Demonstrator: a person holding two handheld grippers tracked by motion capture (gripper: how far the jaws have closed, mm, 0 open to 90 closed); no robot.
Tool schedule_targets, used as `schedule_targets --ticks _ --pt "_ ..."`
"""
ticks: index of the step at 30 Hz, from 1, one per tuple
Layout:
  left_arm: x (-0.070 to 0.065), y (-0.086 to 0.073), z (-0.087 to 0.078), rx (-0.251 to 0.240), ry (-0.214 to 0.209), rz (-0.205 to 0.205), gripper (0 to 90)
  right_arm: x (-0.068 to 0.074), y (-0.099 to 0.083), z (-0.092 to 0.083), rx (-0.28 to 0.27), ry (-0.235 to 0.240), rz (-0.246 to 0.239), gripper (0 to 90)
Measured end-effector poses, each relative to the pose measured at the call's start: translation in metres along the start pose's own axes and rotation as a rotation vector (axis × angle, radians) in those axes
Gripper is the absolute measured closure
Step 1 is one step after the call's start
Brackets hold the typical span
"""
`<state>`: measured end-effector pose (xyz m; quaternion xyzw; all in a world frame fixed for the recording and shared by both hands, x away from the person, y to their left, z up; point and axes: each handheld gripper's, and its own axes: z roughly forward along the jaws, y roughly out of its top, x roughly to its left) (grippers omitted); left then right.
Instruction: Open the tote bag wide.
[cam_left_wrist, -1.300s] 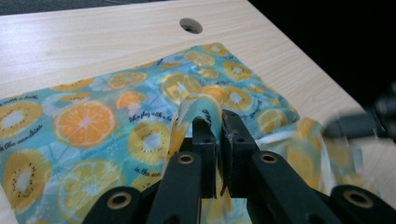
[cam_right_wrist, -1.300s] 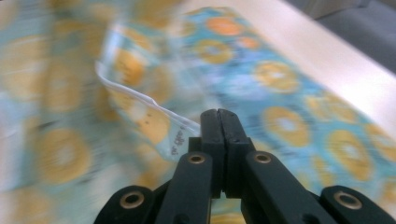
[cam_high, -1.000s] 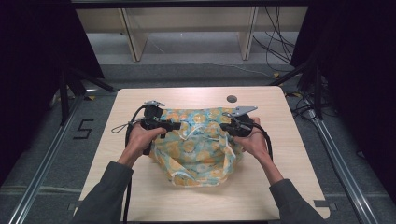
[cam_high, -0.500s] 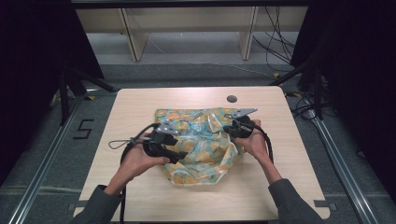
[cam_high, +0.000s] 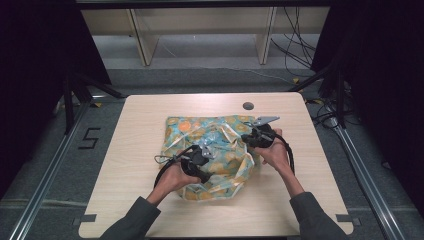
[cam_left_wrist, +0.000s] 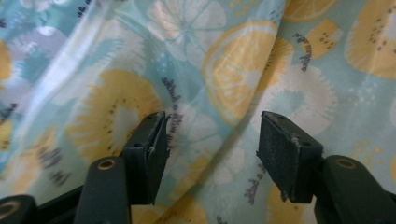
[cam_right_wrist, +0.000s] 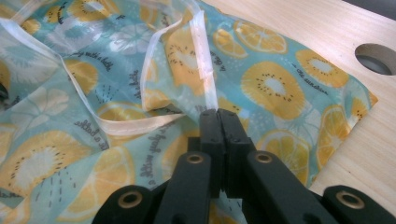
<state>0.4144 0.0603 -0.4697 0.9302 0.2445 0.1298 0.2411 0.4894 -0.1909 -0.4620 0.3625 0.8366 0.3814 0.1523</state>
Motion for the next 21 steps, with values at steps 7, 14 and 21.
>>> schedule_targets --ticks 7,14,21 --pt "0.0 0.001 0.002 -0.039 0.072 0.063 82.9 0.004 0.002 -0.003 -0.026 0.006 0.012 78.8" --pt "0.011 0.01 -0.024 -0.172 0.064 0.027 89.5 0.013 0.016 -0.037 -0.084 -0.015 0.015 55.6" --pt "0.039 0.021 -0.047 -0.271 -0.011 -0.084 89.6 0.059 0.035 -0.075 -0.142 0.088 -0.115 53.2"
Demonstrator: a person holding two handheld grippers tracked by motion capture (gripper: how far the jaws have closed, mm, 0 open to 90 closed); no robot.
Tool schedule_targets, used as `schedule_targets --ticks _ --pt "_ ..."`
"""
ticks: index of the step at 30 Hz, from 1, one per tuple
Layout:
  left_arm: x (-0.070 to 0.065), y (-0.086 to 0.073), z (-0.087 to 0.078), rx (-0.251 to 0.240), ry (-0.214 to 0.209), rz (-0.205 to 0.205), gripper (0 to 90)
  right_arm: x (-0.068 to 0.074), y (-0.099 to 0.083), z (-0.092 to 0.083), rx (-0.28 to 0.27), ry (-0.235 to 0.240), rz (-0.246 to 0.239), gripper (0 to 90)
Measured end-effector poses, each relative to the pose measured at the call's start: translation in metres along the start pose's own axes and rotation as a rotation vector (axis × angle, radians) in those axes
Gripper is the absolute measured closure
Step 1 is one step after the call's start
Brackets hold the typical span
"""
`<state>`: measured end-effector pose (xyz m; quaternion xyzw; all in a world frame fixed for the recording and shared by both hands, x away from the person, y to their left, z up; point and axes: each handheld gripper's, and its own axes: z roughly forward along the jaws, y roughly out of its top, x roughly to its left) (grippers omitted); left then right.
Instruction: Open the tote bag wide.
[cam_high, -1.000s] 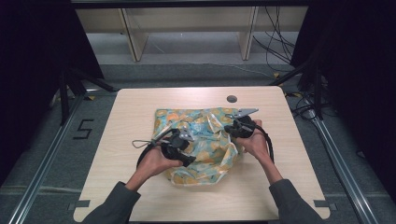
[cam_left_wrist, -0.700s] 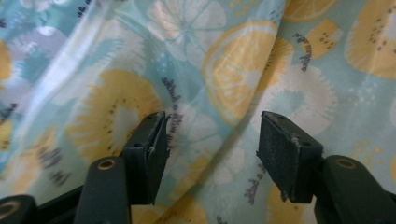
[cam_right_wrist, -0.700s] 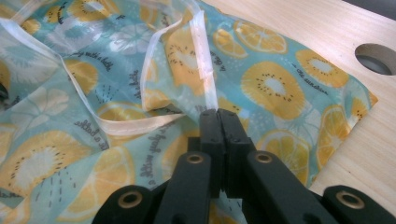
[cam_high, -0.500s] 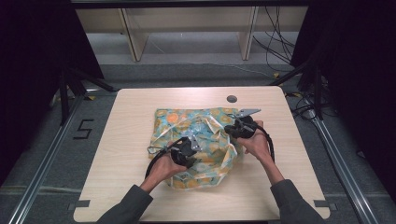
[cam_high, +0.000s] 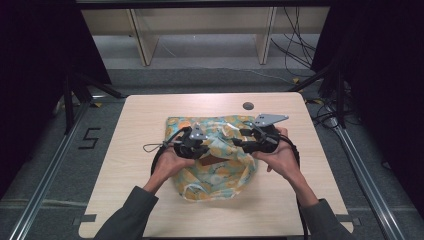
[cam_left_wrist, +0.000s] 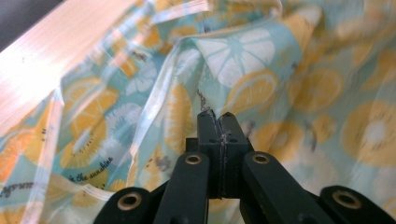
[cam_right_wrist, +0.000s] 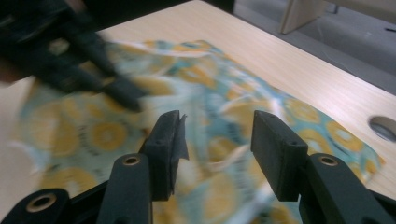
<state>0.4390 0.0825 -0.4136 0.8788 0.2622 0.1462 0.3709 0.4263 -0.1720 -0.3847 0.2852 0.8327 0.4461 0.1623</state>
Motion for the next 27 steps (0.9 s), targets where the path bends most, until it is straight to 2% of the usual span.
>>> schedule_targets --ticks 1,2,3,5,6,7,8,9,10,11,14,15,17,18,19,20,21,23,24,25,26,27 --pt "0.003 0.002 -0.003 -0.016 -0.005 -0.014 89.6 0.008 0.001 -0.001 0.026 -0.003 0.009 52.3" --pt "0.004 0.005 -0.006 -0.022 -0.011 -0.025 89.6 0.013 0.002 0.0 0.056 0.004 -0.005 50.9" --pt "0.006 0.007 -0.009 -0.028 -0.013 -0.015 89.6 0.018 0.001 0.004 0.087 -0.008 -0.017 49.5" --pt "0.007 0.009 -0.015 -0.044 -0.017 -0.036 89.6 0.024 -0.005 0.01 0.187 -0.096 -0.03 45.1" --pt "0.008 0.01 -0.019 -0.055 -0.024 -0.04 89.7 0.025 -0.01 0.014 0.21 -0.136 -0.045 45.2" --pt "0.008 0.011 -0.022 -0.069 -0.037 -0.057 89.7 0.024 -0.015 0.017 0.229 -0.129 -0.057 45.9" --pt "0.008 0.011 -0.025 -0.087 -0.069 -0.063 89.7 0.022 -0.019 0.02 0.259 -0.127 -0.063 51.8" --pt "0.006 0.011 -0.026 -0.109 -0.079 -0.081 89.7 0.019 -0.025 0.022 0.288 -0.113 -0.09 69.6" --pt "0.005 0.011 -0.03 -0.131 -0.11 -0.088 89.7 0.017 -0.028 0.023 0.29 -0.111 -0.112 80.8" --pt "0.002 0.01 -0.033 -0.15 -0.146 -0.087 89.8 0.013 -0.032 0.025 0.304 -0.115 -0.136 85.6" --pt "-0.004 0.01 -0.041 -0.164 -0.164 -0.072 89.8 0.007 -0.037 0.021 0.306 -0.068 -0.126 88.4" --pt "-0.007 0.01 -0.046 -0.178 -0.176 -0.075 89.8 0.005 -0.035 0.016 0.312 -0.061 -0.168 88.5" --pt "-0.007 0.014 -0.057 -0.189 -0.173 -0.042 89.8 0.006 -0.032 0.011 0.303 -0.045 -0.174 88.5" --pt "-0.005 0.017 -0.061 -0.203 -0.158 -0.062 89.8 0.009 -0.026 0.003 0.264 -0.037 -0.148 88.4" --pt "0.004 0.026 -0.065 -0.216 -0.118 -0.066 89.8 0.008 -0.022 -0.001 0.244 -0.039 -0.144 88.3" --pt "0.014 0.033 -0.065 -0.214 -0.076 -0.081 89.8 0.009 -0.019 -0.003 0.222 -0.054 -0.096 88.0" --pt "0.02 0.037 -0.063 -0.206 -0.052 -0.087 89.8 0.005 -0.016 -0.006 0.197 -0.089 -0.076 87.7" --pt "0.039 0.047 -0.052 -0.176 0.02 -0.102 89.8 -0.004 -0.013 -0.006 0.18 -0.129 -0.065 86.2" --pt "0.049 0.051 -0.044 -0.149 0.035 -0.121 89.8 -0.008 -0.013 -0.003 0.162 -0.155 -0.048 85.1" --pt "0.058 0.054 -0.034 -0.139 0.056 -0.137 89.8 -0.014 -0.014 0.0 0.173 -0.177 -0.044 83.8" --pt "0.066 0.057 -0.024 -0.123 0.077 -0.161 89.7 -0.022 -0.016 0.006 0.19 -0.203 -0.06 82.4" --pt "0.075 0.058 -0.015 -0.092 0.089 -0.163 89.7 -0.025 -0.019 0.012 0.196 -0.21 -0.033 82.7"
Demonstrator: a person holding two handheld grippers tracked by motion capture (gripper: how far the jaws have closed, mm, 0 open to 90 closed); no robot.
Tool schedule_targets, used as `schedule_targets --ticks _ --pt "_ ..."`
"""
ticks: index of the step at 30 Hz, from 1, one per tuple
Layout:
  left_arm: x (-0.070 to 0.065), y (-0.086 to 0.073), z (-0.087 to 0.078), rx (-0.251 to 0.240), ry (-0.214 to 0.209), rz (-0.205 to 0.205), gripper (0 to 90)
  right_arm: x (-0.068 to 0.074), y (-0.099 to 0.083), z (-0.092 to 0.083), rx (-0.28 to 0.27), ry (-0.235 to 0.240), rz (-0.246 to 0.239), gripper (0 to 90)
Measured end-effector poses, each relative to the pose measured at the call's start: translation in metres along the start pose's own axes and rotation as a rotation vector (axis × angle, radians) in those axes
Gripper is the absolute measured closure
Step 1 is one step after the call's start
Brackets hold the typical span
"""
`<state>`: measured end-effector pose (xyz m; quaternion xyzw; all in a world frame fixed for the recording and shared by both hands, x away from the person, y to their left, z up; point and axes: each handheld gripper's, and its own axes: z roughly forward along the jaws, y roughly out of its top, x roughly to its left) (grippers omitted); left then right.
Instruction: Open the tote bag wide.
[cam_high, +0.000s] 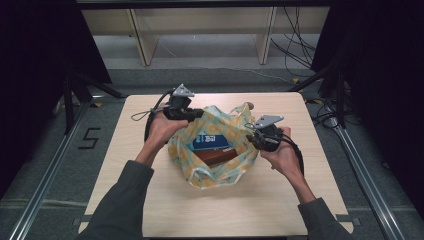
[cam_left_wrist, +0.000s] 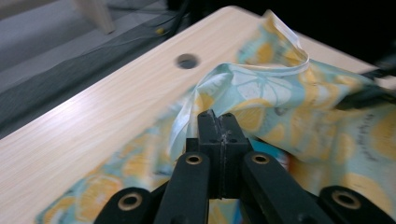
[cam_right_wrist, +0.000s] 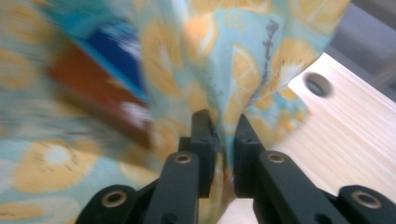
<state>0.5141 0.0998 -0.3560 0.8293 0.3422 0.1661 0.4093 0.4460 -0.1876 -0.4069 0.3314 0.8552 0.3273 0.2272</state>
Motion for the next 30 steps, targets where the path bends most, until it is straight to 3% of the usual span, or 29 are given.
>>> schedule_targets --ticks 1,3,4,5,9,12,13,14,15,16,17,19,20,21,23,25,28,30 --pt "0.007 0.001 0.01 0.014 0.014 -0.017 89.8 -0.003 -0.004 0.009 0.025 -0.044 0.001 82.6" --pt "0.02 0.001 0.028 0.042 -0.007 -0.071 89.8 -0.01 -0.012 0.026 0.059 -0.043 0.006 82.4" --pt "0.025 -0.001 0.037 0.057 0.01 -0.081 89.8 -0.015 -0.017 0.032 0.089 -0.054 -0.009 83.0" --pt "0.031 -0.003 0.046 0.086 0.008 -0.082 89.8 -0.016 -0.02 0.037 0.103 -0.041 -0.016 84.7" --pt "0.043 -0.023 0.075 0.146 -0.012 -0.158 89.7 -0.012 -0.027 0.047 0.149 -0.006 -0.003 88.2" --pt "0.042 -0.034 0.088 0.171 -0.022 -0.168 89.7 -0.013 -0.03 0.049 0.182 0.001 0.017 87.7" --pt "0.042 -0.036 0.089 0.195 -0.025 -0.153 89.7 -0.017 -0.032 0.049 0.199 0.005 -0.02 86.0" --pt "0.042 -0.037 0.089 0.2 -0.018 -0.153 89.7 -0.015 -0.033 0.048 0.206 0.007 0.02 80.3" --pt "0.043 -0.037 0.089 0.202 -0.024 -0.169 89.6 -0.014 -0.033 0.047 0.186 -0.01 0.065 70.7" --pt "0.044 -0.037 0.088 0.202 -0.016 -0.173 89.6 -0.016 -0.031 0.042 0.185 -0.012 0.078 68.3" --pt "0.044 -0.037 0.086 0.202 -0.014 -0.174 89.6 -0.014 -0.029 0.037 0.127 0.002 0.097 68.3" --pt "0.045 -0.035 0.083 0.192 -0.012 -0.176 89.6 -0.014 -0.018 0.016 0.098 0.027 0.075 68.3" --pt "0.045 -0.035 0.082 0.191 -0.012 -0.177 89.6 -0.011 -0.012 0.009 0.036 0.016 0.027 68.4" --pt "0.046 -0.034 0.08 0.201 -0.012 -0.165 89.6 -0.008 -0.005 -0.002 0.031 0.045 0.026 69.2" --pt "0.044 -0.033 0.079 0.191 -0.006 -0.176 89.6 0.008 0.007 -0.013 -0.077 0.147 0.038 73.1" --pt "0.043 -0.032 0.079 0.2 -0.006 -0.161 89.6 0.023 0.014 -0.018 -0.093 0.193 -0.014 76.9" --pt "0.04 -0.03 0.079 0.194 -0.002 -0.165 89.6 0.037 0.024 -0.021 -0.125 0.186 -0.06 77.7" --pt "0.041 -0.03 0.079 0.198 -0.001 -0.165 89.6 0.038 0.029 -0.028 -0.163 0.17 -0.05 77.4"
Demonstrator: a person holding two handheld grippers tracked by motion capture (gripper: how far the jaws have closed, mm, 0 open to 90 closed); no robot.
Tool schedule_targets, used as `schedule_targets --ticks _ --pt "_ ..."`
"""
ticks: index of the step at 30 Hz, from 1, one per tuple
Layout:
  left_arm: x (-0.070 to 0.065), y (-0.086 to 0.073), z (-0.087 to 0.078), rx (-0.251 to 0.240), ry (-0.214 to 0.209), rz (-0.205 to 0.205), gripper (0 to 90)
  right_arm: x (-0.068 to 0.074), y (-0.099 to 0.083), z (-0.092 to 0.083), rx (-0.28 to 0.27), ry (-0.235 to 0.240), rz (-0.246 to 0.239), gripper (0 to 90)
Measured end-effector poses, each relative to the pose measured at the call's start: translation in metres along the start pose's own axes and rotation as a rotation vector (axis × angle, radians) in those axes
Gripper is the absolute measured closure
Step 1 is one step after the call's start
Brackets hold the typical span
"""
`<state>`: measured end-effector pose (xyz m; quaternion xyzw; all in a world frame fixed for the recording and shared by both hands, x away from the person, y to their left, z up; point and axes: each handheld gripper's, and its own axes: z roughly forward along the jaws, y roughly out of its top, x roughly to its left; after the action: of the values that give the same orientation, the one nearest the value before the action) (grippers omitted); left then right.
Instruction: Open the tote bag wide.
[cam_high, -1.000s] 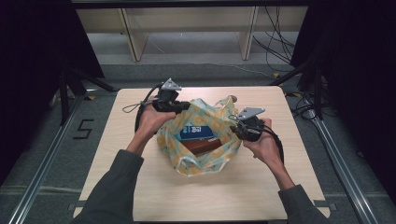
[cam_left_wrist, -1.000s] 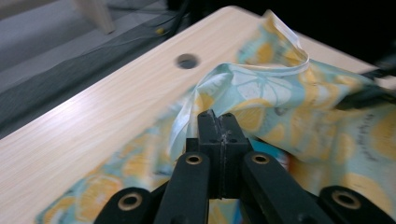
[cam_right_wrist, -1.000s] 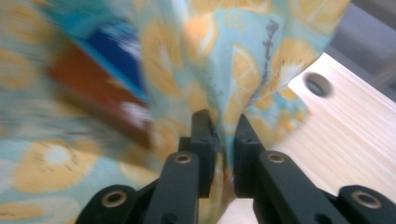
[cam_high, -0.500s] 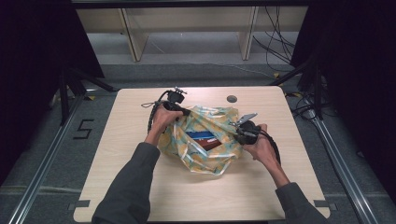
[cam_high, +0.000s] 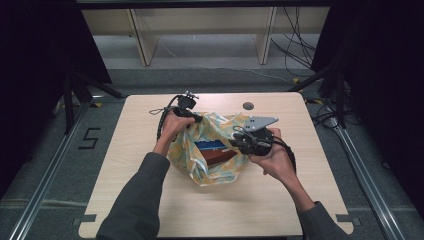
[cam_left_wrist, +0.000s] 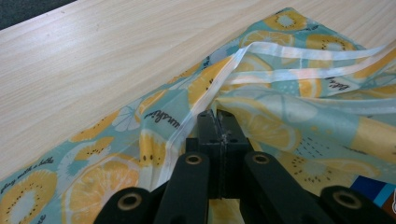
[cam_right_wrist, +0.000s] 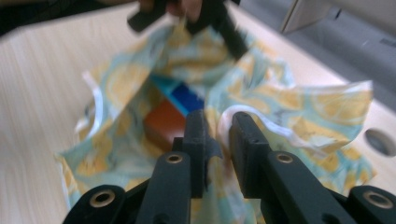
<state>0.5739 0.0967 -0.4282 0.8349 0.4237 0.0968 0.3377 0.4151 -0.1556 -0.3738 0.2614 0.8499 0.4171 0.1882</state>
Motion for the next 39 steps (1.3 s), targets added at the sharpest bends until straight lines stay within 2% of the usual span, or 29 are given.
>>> schedule_targets --ticks 2,3,4,5,7,8,10,11,12,15,16,17,19,21,22,23,24,25,27,29,30,31,32,33,34,35,36,37,39 --pt "0.002 0.0 0.0 0.001 -0.001 0.0 89.6 -0.002 0.005 -0.008 -0.056 -0.021 0.008 76.2" --pt "0.002 -0.001 0.0 0.005 0.002 -0.002 89.5 -0.003 0.007 -0.014 -0.066 -0.005 0.015 75.3" --pt "0.003 -0.001 -0.001 0.007 0.002 0.002 89.5 -0.002 0.008 -0.019 -0.084 -0.005 0.046 75.5" --pt "0.003 -0.001 -0.001 0.002 0.004 -0.008 89.5 -0.001 0.009 -0.022 -0.088 0.003 0.047 76.0" --pt "0.003 -0.001 -0.001 0.003 0.006 -0.016 89.4 0.001 0.01 -0.02 -0.083 0.009 -0.006 79.6" --pt "0.003 0.0 -0.001 0.007 0.0 -0.015 89.4 0.006 0.009 -0.015 -0.065 0.03 0.008 81.4" --pt "0.002 0.001 -0.001 0.002 -0.005 -0.018 89.4 0.019 0.005 0.01 0.007 0.073 -0.038 83.1" --pt "0.002 0.001 -0.001 0.002 -0.005 -0.018 89.4 0.019 0.005 0.01 0.007 0.073 -0.038 83.1" --pt "0.001 0.001 0.0 0.009 0.0 -0.011 89.4 0.028 -0.001 0.034 0.08 0.102 -0.013 85.4" --pt "0.002 0.0 0.001 0.014 0.002 -0.021 89.3 0.038 -0.012 0.065 0.16 0.132 -0.004 88.3" --pt "0.003 0.001 0.001 0.015 -0.001 -0.024 89.3 0.044 -0.016 0.072 0.181 0.17 0.009 89.0" --pt "0.004 0.001 0.0 0.014 -0.003 -0.025 89.3 0.047 -0.02 0.079 0.202 0.19 -0.033 89.7" --pt "0.005 0.001 0.0 0.009 -0.005 -0.03 89.4 0.059 -0.026 0.086 0.247 0.257 -0.034 90.0" --pt "0.007 0.001 -0.002 0.008 0.003 -0.03 89.4 0.071 -0.033 0.093 0.269 0.322 -0.095 90.0" --pt "0.007 0.001 -0.002 0.003 0.007 -0.031 89.4 0.083 -0.037 0.094 0.296 0.366 -0.069 90.0" --pt "0.008 0.001 -0.003 0.001 0.009 -0.036 89.4 0.093 -0.041 0.095 0.319 0.391 -0.082 90.0" --pt "0.009 0.001 -0.003 -0.004 0.014 -0.035 89.5 0.1 -0.045 0.097 0.345 0.402 -0.139 90.0" --pt "0.011 0.001 -0.003 -0.004 0.024 -0.033 89.5 0.108 -0.049 0.1 0.36 0.423 -0.155 90.0" --pt "0.013 -0.001 -0.001 -0.013 0.041 -0.051 89.4 0.115 -0.05 0.101 0.377 0.485 -0.147 90.0" --pt "0.013 -0.002 0.001 -0.011 0.043 -0.063 89.1 0.115 -0.045 0.099 0.372 0.492 -0.129 90.0" --pt "0.011 -0.002 0.001 0.001 0.029 -0.049 88.6 0.112 -0.042 0.097 0.35 0.459 -0.147 90.0" --pt "0.008 -0.001 0.001 0.0 0.015 -0.031 87.5 0.107 -0.037 0.092 0.335 0.429 -0.137 90.0" --pt "0.004 0.0 -0.002 -0.009 0.013 -0.011 86.2 0.098 -0.031 0.087 0.294 0.391 -0.171 90.0" --pt "0.0 0.001 -0.005 -0.016 0.005 -0.005 84.4 0.092 -0.025 0.081 0.257 0.37 -0.121 89.9" --pt "-0.003 0.003 -0.009 -0.02 0.006 0.019 81.6 0.085 -0.019 0.074 0.232 0.322 -0.089 89.4" --pt "-0.007 0.004 -0.012 -0.023 0.005 0.035 79.6 0.076 -0.013 0.07 0.194 0.269 -0.1 89.3" --pt "-0.011 0.004 -0.016 -0.029 0.021 0.047 78.1 0.067 -0.009 0.067 0.181 0.234 -0.097 89.1" --pt "-0.013 0.005 -0.02 -0.026 0.03 0.06 75.7 0.061 -0.007 0.065 0.179 0.185 -0.072 88.9" --pt "-0.019 0.004 -0.029 -0.031 0.024 0.067 68.7 0.051 -0.007 0.07 0.173 0.173 -0.028 87.8"
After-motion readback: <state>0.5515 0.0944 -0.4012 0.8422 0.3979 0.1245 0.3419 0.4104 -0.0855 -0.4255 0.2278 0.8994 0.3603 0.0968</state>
